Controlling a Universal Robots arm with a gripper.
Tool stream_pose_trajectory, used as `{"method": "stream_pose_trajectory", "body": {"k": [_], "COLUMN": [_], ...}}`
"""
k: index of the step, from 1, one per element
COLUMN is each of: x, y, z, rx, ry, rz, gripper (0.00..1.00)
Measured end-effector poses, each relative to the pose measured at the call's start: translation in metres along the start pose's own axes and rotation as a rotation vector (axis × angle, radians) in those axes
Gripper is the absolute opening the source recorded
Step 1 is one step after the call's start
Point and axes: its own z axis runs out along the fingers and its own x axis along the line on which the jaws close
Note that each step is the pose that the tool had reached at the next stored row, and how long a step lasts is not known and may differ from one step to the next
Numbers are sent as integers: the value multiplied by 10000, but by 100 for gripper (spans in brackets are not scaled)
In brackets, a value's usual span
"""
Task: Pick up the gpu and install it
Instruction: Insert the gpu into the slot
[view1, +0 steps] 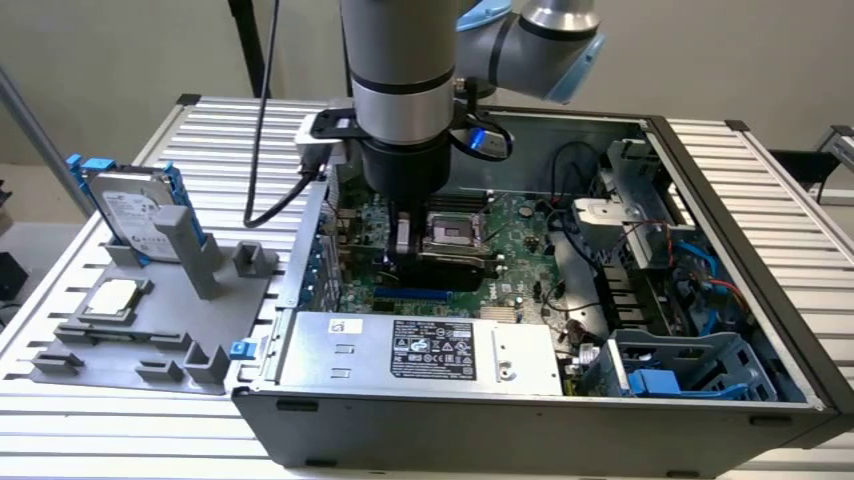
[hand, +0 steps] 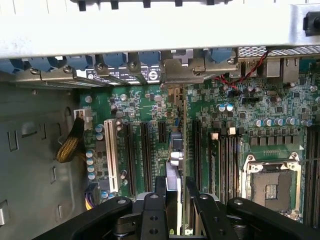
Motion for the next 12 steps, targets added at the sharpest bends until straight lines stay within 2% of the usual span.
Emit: {"method": "stream_pose_trajectory", "body": {"k": [12], "x": [-23], "y": [24], "z": [37], "rx": [1], "ry": [-2], "rz": [-6], "gripper": [26]}}
